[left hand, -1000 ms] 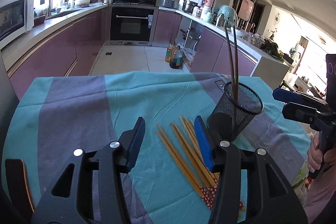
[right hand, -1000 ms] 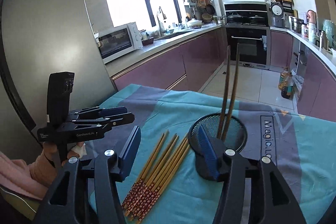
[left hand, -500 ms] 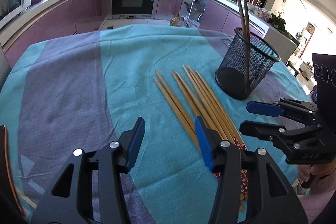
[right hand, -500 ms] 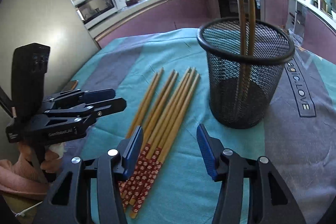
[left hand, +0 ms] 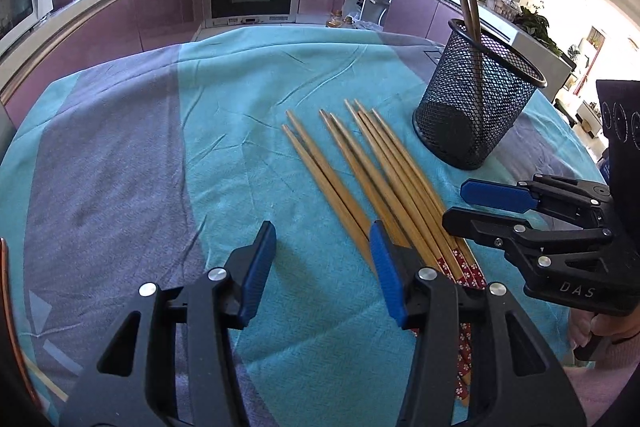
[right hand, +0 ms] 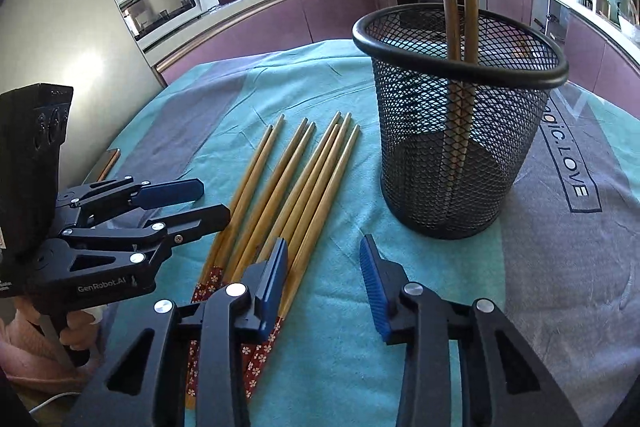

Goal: Organize utensils
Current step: 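Move both open tools back over the remaining chopsticks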

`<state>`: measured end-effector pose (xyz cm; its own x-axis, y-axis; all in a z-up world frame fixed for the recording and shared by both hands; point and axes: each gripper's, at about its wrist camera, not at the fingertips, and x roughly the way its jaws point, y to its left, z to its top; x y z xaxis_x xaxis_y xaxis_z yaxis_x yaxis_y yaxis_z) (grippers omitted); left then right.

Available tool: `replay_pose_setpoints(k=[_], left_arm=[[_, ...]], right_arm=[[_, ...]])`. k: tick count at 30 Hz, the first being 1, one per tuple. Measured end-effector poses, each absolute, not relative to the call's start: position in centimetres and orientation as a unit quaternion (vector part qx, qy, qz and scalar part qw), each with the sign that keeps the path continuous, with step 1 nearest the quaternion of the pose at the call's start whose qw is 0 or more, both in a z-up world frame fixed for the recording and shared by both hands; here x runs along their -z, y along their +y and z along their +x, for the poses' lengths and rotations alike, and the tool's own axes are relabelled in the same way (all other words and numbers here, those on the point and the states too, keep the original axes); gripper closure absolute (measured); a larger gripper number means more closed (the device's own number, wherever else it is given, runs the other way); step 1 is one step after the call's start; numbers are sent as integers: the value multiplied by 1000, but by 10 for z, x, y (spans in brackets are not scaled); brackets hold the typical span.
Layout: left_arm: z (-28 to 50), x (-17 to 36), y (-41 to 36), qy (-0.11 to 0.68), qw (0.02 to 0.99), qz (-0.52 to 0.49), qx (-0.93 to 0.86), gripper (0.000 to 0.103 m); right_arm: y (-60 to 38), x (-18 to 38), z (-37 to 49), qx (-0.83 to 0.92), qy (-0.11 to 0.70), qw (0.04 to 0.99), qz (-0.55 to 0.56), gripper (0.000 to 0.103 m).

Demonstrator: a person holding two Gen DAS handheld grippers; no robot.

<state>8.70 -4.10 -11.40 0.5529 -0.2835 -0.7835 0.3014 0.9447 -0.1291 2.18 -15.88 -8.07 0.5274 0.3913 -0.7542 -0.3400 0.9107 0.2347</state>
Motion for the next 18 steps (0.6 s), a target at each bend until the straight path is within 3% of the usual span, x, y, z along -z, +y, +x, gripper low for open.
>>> replay_pose_setpoints(k=[6, 13, 18], left_arm=[[89, 116, -44, 444, 879, 17, 172, 58], [90, 118, -39, 456, 872, 25, 178, 80], [93, 114, -34, 459, 868, -1, 190, 74]], right_arm=[[-161, 81, 22, -204, 439, 875, 21, 70], [-165, 80, 20, -197, 445, 873, 3, 75], [-160, 79, 25, -196, 444, 874, 5, 75]])
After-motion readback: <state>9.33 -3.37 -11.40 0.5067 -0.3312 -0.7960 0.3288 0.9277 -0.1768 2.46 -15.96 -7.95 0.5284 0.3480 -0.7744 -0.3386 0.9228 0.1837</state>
